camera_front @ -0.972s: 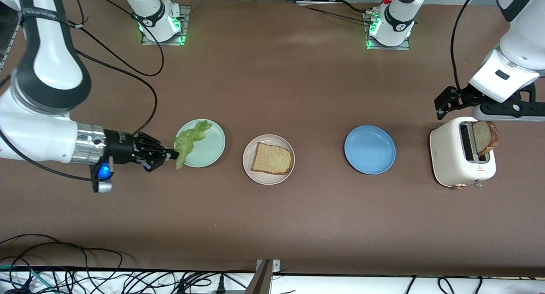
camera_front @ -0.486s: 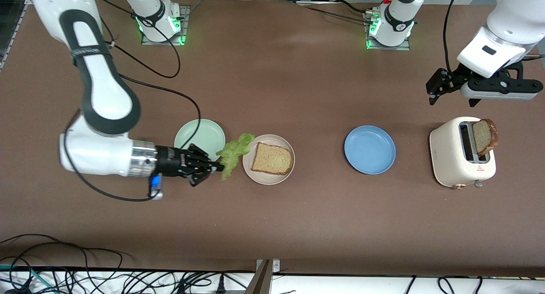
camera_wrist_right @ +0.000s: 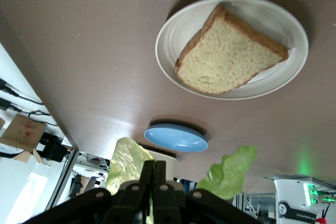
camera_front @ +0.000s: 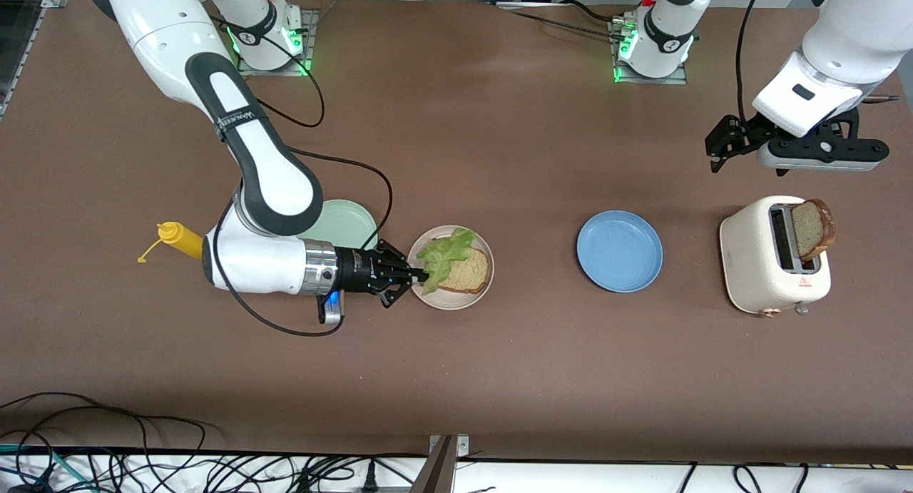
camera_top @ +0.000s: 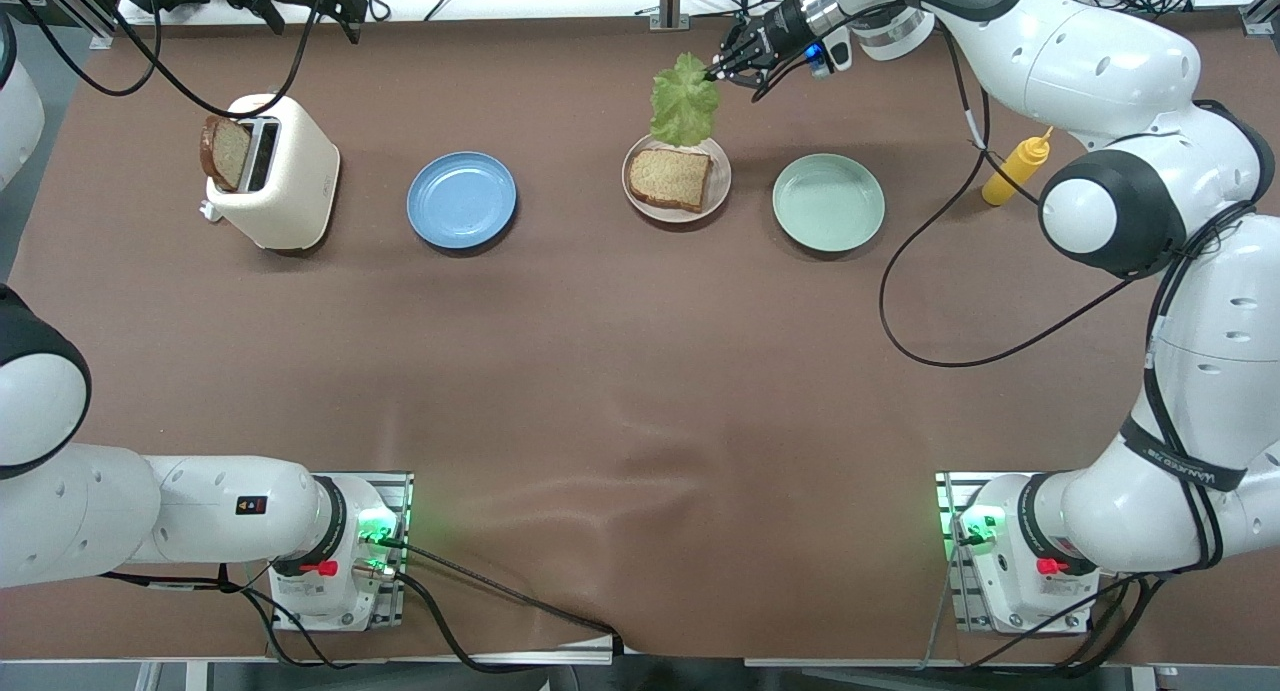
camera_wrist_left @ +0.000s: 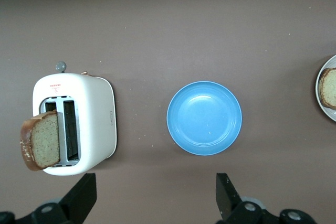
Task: Make sandwich on beige plate with both arms
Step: 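Carry the lettuce with the right gripper over the bread on the beige plate, then lower the lettuce onto the bread and open the right gripper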
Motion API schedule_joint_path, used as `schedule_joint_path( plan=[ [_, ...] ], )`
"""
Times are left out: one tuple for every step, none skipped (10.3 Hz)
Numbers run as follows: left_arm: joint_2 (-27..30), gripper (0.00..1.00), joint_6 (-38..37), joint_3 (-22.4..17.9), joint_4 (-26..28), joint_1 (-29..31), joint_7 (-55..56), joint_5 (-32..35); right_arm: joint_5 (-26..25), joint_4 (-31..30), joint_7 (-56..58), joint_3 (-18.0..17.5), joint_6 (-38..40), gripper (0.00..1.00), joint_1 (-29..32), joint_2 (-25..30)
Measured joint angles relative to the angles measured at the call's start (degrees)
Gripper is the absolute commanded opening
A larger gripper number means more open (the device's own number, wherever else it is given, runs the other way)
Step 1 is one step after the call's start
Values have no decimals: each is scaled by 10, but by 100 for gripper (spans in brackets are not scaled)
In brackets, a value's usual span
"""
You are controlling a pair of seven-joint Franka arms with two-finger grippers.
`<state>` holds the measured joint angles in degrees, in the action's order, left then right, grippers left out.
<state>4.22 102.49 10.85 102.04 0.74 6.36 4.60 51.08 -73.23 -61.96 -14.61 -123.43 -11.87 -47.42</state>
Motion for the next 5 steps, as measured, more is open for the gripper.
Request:
schedule_joint_path(
  plan=[
    [-1, 100, 0, -2, 0, 0, 0, 0, 0, 0, 0, 1, 1, 0, 3, -13],
    [-1, 100, 0, -3, 0, 1, 0, 0, 0, -1, 0, 2, 1, 0, 4, -30],
    [-1, 100, 0, -3, 0, 1, 0, 0, -2, 0, 0, 2, 1, 0, 3, -45],
    [-2, 100, 0, -2, 0, 0, 0, 0, -2, 0, 0, 2, 1, 0, 0, -54],
    [-2, 100, 0, -2, 0, 0, -1, 0, -2, 0, 0, 2, 0, 0, -3, -59]
  ],
)
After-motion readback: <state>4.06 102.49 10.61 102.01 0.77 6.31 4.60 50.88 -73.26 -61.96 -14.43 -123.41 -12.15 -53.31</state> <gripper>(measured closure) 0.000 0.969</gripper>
